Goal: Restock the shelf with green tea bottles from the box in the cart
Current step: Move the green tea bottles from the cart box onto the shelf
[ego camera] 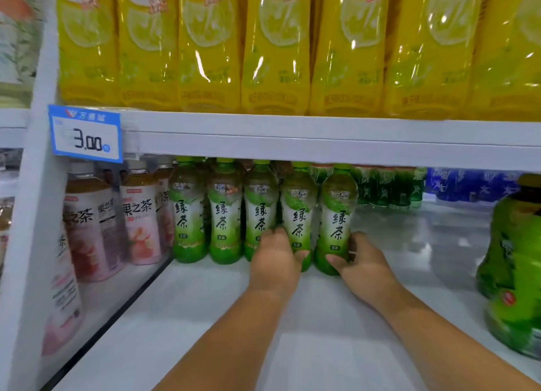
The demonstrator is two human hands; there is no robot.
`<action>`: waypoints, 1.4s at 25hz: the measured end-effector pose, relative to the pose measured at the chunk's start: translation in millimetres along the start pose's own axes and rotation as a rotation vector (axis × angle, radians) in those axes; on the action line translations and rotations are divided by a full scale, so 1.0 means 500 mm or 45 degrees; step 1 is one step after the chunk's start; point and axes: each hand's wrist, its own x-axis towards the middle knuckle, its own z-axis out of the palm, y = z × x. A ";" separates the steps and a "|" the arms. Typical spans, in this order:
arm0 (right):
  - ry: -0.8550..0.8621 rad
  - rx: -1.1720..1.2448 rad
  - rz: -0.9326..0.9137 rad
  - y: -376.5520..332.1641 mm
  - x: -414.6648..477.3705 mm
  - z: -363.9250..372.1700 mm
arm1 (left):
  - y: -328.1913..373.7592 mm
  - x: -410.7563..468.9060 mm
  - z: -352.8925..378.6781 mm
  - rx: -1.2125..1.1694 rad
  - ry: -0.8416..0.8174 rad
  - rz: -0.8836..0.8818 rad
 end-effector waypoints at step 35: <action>-0.020 -0.135 -0.040 -0.012 -0.005 0.013 | -0.017 -0.006 0.001 -0.131 0.185 0.110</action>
